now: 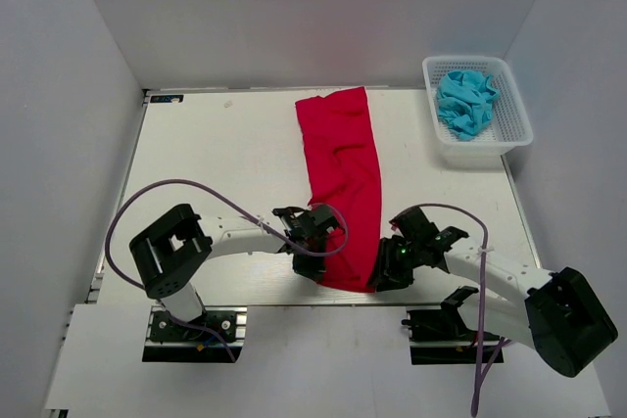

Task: Fold and stack the t-shirts
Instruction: Grab the bottom of the folded rectangular tshirt with both arms

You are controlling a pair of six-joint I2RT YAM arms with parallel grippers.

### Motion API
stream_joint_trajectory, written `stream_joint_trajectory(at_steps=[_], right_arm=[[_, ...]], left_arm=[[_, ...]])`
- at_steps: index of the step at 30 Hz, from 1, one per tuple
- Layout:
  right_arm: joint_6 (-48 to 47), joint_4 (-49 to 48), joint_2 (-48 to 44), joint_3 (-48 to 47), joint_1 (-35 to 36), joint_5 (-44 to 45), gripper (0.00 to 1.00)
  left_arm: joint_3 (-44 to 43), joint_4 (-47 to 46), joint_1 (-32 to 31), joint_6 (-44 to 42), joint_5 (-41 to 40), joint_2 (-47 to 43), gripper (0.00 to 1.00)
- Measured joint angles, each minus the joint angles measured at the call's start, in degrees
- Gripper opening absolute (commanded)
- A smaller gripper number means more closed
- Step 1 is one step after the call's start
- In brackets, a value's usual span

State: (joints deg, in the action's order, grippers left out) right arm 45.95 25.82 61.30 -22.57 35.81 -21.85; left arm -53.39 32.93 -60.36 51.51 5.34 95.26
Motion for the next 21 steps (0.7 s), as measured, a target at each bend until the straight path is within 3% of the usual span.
stream_joint_trajectory(at_steps=[1,2,3,9,21], right_arm=[[0.13,-0.11,0.46,0.02,0.17,-0.02,0.29],[0.44,-0.22,0.85,0.11,0.28,0.04,0.08],[0.50,-0.26,1.14,0.31,0.31,0.15,0.00],[2.14,0.20,0.74,1.20,0.74,0.48,0.00],[4.96,3.28,-11.58,4.68,4.68,-4.72,0.00]], left_arm=[[-0.02,0.07,-0.07,0.22,-0.15,-0.02,0.00],[-0.07,0.07,-0.17,0.28,-0.26,-0.02,0.00],[-0.09,0.04,-0.31,0.26,-0.24,-0.02,0.00],[1.55,-0.22,-2.05,2.10,0.83,-1.46,0.00],[4.33,2.64,-10.47,8.15,2.95,-6.56,0.00]])
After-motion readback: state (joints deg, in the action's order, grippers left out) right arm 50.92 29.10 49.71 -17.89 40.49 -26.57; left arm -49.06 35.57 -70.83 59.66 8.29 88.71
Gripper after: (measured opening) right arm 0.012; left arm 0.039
